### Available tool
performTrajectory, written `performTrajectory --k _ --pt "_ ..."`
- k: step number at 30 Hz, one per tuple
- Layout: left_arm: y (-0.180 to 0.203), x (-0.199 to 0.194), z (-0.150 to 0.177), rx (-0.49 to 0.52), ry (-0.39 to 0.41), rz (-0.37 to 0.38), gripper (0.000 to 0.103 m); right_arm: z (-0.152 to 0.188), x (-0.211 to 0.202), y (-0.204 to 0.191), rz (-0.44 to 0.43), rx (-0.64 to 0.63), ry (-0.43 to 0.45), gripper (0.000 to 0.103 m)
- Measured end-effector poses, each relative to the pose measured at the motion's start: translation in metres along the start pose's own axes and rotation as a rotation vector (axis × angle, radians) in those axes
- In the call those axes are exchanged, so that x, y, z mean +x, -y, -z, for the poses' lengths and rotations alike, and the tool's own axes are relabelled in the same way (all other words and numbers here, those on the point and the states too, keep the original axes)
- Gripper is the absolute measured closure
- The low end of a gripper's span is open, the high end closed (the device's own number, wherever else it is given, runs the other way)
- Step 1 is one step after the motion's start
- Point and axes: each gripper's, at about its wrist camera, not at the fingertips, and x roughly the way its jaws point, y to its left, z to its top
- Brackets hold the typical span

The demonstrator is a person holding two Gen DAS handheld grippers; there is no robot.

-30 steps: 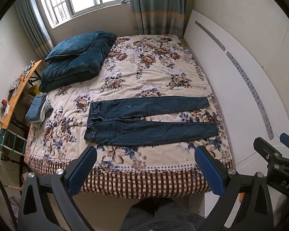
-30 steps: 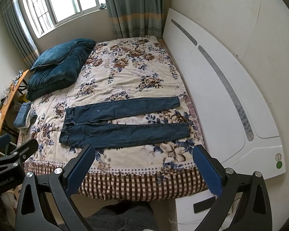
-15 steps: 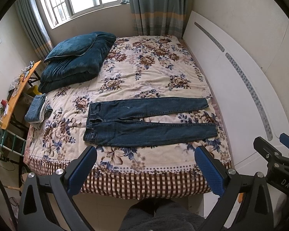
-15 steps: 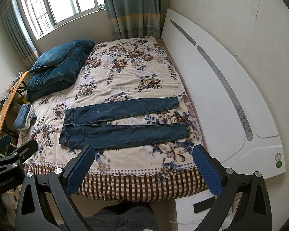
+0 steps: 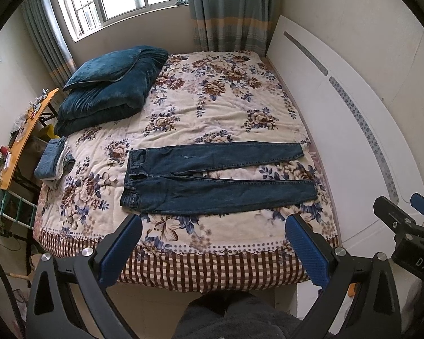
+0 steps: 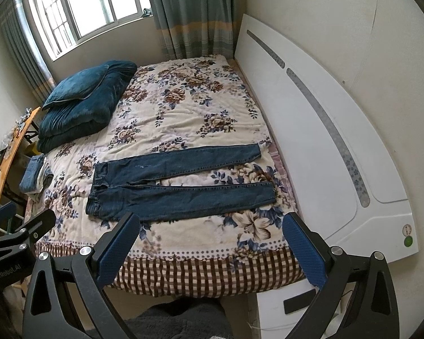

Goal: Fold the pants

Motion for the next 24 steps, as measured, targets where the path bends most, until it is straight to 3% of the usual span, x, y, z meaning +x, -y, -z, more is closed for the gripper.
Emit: performTrajectory --k 16,24 --pt "0.001 0.010 0.002 -0.013 0.015 -0.023 0.000 -0.004 0.007 0.004 -0.015 0.015 -0.009 0.000" --pt "-0.031 0.095 -0.043 -0.027 -0.004 -0.162 0.000 -0.027 0.113 -0.002 -0.044 -0.010 -0.106 0.000"
